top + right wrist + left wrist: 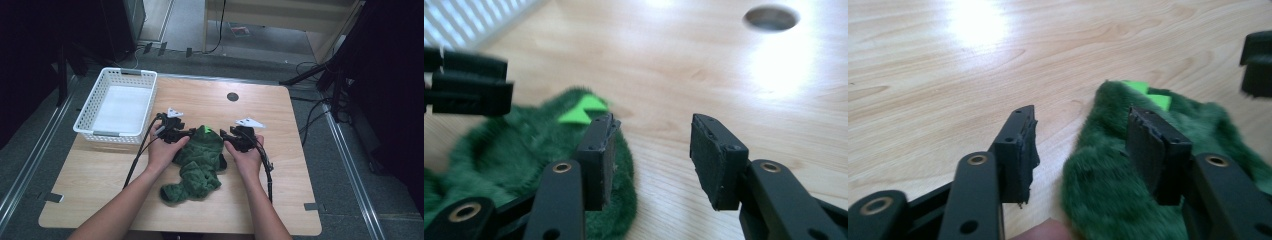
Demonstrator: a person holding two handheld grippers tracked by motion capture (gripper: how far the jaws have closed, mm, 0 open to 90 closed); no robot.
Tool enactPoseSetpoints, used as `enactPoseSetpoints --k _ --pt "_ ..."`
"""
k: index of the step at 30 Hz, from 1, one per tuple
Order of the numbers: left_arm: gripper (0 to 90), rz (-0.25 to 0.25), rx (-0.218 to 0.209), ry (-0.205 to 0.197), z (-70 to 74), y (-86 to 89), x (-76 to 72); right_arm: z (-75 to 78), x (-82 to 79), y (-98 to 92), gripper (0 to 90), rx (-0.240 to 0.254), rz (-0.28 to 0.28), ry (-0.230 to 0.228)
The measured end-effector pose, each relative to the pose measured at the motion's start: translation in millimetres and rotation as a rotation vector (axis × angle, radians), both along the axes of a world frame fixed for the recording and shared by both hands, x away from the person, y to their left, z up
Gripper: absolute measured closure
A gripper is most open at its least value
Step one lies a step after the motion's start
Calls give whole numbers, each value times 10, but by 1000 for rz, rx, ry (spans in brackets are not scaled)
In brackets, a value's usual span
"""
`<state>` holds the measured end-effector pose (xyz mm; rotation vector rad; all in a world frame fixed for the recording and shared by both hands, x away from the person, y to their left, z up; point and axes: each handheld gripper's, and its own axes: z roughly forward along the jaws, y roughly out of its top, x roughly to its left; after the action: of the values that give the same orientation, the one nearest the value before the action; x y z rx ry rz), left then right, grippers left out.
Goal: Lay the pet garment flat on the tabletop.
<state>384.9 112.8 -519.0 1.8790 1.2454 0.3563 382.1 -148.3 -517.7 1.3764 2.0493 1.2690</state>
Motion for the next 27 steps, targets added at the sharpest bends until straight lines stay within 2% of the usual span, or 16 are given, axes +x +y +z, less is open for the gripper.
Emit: enactPoseSetpoints --k 1,4,5,8,9,10,12,13,15,16,18,20,23,25,26,27 --pt "464 -9 -1 -1 2 12 -34 28 -55 -53 533 27 -4 -12" --pt "471 -49 0 -5 -7 33 -217 45 -230 -107 511 73 21 -2" --pt "472 -73 8 -4 -12 34 -300 38 -278 -105 500 76 38 7" --pt "469 -82 45 1 -19 46 -483 -15 -457 -69 459 60 101 35" --pt "469 -83 28 -8 -24 76 -567 -25 -514 -62 459 65 119 43" --pt "472 -87 29 -4 -42 99 -619 -32 -594 -57 460 78 128 45" --pt "500 -91 53 13 -103 132 -678 -46 -702 -32 464 101 154 55" --pt "518 -92 62 23 -149 149 -696 -53 -729 -8 468 95 168 62" --pt "639 -96 67 40 -227 190 -718 -92 -784 67 587 33 194 75" --pt "673 -96 54 41 -252 210 -730 -114 -791 84 635 15 195 85" --pt "744 -113 41 33 -261 249 -765 -183 -792 105 757 -7 202 118" --pt "763 -118 34 13 -280 281 -793 -222 -785 109 806 -14 199 131" --pt "754 -113 10 11 -327 328 -808 -302 -739 118 815 -89 175 91" --pt "729 -99 3 10 -334 326 -805 -304 -723 115 796 -69 163 99" --pt "697 -89 5 8 -332 331 -798 -294 -725 118 754 -66 155 98" --pt "624 -70 -4 9 -332 336 -795 -270 -736 118 685 -58 135 89"
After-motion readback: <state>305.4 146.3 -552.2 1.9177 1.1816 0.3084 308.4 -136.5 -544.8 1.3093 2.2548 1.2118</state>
